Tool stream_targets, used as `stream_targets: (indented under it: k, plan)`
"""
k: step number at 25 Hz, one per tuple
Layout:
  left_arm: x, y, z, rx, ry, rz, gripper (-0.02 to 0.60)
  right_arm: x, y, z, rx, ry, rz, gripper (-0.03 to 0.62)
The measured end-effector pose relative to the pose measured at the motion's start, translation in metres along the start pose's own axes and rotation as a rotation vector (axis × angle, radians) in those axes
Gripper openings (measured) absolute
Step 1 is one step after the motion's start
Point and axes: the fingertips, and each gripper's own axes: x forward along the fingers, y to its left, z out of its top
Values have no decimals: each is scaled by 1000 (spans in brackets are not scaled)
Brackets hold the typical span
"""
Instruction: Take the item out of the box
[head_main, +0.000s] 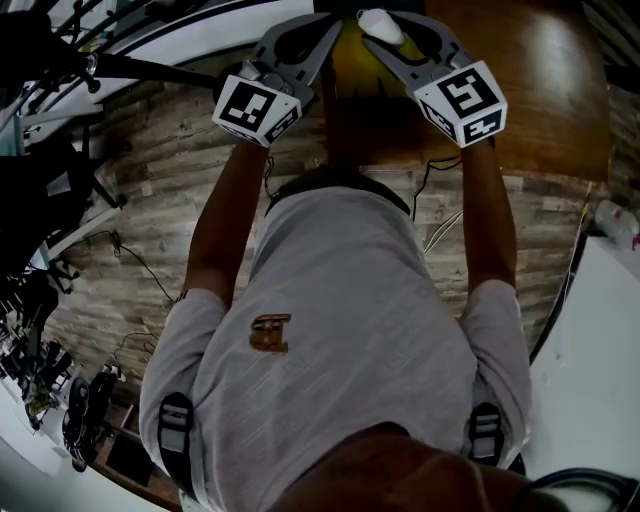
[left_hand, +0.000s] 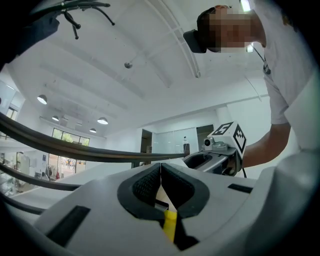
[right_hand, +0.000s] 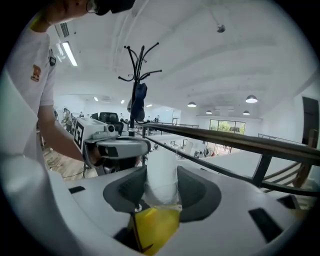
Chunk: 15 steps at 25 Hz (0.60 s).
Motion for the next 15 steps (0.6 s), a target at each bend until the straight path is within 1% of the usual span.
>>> stream_targets:
  k: [6,8,12,15]
  plan:
    - [-1,-11,17,6,-24,-5,20,-27,-1,28,110,-203,-21,199]
    - [-3,-14,22,3,-38,-8,20,-34,0,34,145,-253,-23,199]
    - [-7,-19,36,0,-70,-10,20,-47,5,46,167,-328,-25,199]
    - [-8,-24,44,15,-80,-21,20,-56,9,52,168,-377,-25,199]
